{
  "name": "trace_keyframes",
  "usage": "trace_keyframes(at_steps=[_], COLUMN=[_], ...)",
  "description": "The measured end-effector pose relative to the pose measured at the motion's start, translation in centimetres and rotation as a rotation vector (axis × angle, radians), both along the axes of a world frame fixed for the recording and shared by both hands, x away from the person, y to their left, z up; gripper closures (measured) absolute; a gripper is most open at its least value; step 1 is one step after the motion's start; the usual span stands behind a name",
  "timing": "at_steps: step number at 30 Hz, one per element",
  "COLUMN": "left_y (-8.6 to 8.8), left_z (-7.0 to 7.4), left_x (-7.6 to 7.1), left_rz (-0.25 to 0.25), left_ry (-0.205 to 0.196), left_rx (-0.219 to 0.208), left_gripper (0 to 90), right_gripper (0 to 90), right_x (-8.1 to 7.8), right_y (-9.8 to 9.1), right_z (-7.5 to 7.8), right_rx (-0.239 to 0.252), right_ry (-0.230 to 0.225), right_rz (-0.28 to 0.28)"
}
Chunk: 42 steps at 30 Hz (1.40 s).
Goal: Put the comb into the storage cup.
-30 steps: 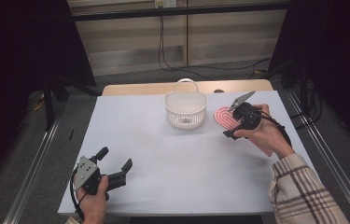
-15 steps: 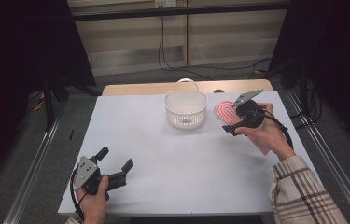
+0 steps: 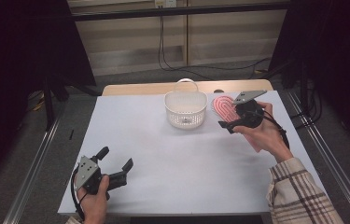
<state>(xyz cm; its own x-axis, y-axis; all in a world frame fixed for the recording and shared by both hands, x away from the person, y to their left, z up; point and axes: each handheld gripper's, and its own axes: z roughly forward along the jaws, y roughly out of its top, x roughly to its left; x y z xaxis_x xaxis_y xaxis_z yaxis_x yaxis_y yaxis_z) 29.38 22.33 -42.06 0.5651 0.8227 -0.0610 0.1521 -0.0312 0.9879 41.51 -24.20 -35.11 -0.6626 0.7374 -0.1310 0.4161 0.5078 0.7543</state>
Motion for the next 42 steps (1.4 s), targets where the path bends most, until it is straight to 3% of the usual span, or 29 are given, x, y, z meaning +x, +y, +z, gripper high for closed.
trace_keyframes(at_steps=[13, 16, 32, 42], left_y=[0.2, 0.2, 0.1, 0.1], left_z=[0.0, 0.0, 0.0, 0.0], left_x=[-0.1, -0.1, -0.1, 0.0], left_rz=[0.007, 0.007, 0.0, 0.005], left_ry=[-0.001, 0.0, 0.0, -0.001], left_rx=[-0.002, -0.004, -0.001, -0.004], left_gripper=[2.9, 2.9, 2.9, 3.0], right_gripper=[19.5, 19.5, 19.5, 19.4], right_x=[-0.1, 0.1, 0.5, 0.7], right_y=[0.1, -0.1, 0.3, 0.9], right_z=[0.7, 0.9, 1.8, 2.7], right_rx=[0.089, 0.1, 0.239, 0.264], right_ry=[-0.075, -0.073, -0.171, -0.217], right_rz=[-0.024, -0.033, -0.059, -0.025])
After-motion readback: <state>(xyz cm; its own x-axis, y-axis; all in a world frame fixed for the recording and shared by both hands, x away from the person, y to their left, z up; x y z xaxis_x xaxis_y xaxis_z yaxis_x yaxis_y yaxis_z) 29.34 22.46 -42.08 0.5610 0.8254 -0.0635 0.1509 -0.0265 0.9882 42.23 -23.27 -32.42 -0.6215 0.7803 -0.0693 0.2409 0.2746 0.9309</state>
